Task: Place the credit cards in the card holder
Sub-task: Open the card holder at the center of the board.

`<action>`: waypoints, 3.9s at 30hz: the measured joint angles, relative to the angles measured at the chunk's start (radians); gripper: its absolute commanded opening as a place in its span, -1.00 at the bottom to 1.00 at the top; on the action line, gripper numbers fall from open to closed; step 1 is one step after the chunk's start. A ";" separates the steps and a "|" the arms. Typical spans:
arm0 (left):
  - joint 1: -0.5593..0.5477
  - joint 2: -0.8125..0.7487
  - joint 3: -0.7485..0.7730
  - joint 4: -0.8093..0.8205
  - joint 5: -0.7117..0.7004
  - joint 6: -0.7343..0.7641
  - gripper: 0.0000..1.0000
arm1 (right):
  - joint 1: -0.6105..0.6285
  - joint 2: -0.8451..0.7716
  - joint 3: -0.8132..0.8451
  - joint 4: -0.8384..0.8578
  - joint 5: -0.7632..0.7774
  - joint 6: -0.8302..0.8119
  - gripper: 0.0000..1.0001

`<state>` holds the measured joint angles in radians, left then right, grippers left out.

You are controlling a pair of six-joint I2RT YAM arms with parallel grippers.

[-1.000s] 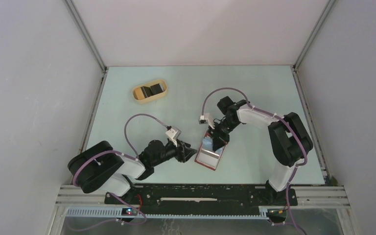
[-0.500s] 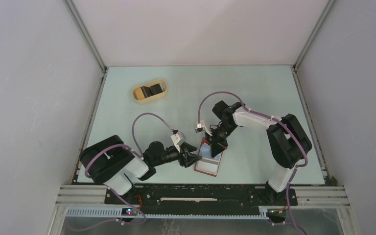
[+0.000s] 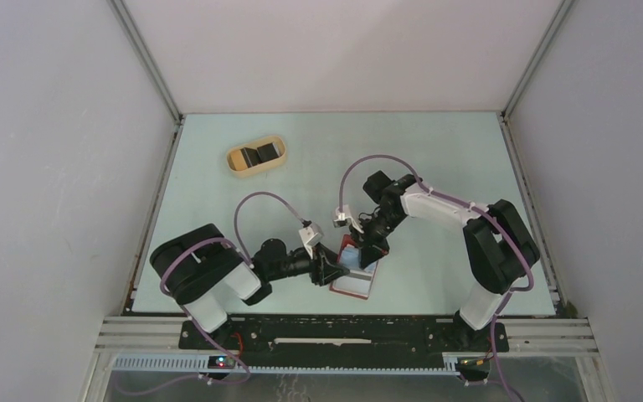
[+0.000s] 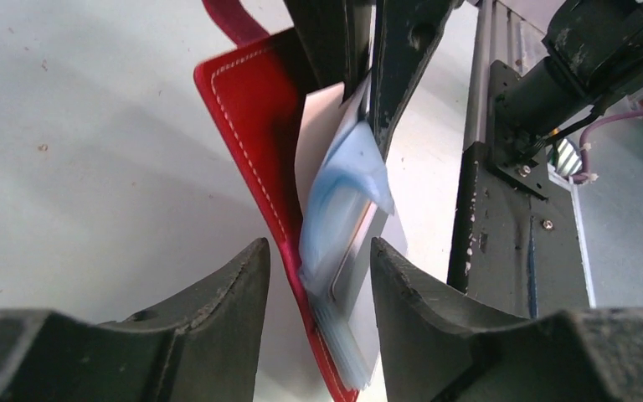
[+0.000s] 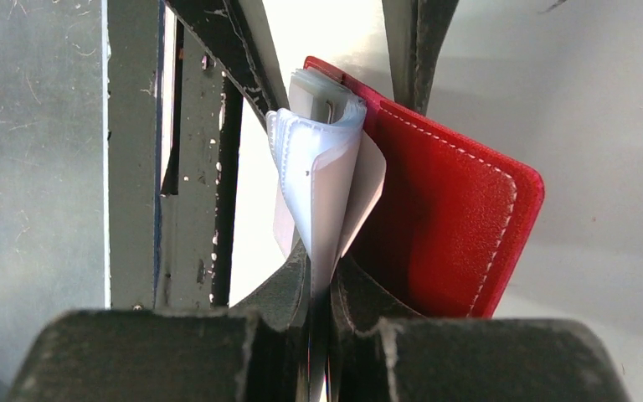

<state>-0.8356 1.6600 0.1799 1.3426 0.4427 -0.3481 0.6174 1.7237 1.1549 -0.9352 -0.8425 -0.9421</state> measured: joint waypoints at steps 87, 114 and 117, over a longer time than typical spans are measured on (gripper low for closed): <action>0.038 0.076 0.058 0.092 -0.085 -0.288 -0.88 | 0.209 -0.219 -0.238 0.342 0.406 0.072 -0.90; -0.027 -0.102 -0.023 0.094 -0.046 -0.270 -1.00 | 0.136 -0.540 -0.237 0.161 0.135 -0.049 -0.22; -0.048 -0.139 -0.040 0.094 -0.043 -0.212 -1.00 | 0.137 -0.593 -0.235 0.111 0.100 -0.075 -0.11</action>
<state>-0.8833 1.5211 0.1394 1.4364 0.3992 -0.5606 0.7544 1.1305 0.9195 -0.8246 -0.7422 -1.0172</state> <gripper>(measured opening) 0.071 0.401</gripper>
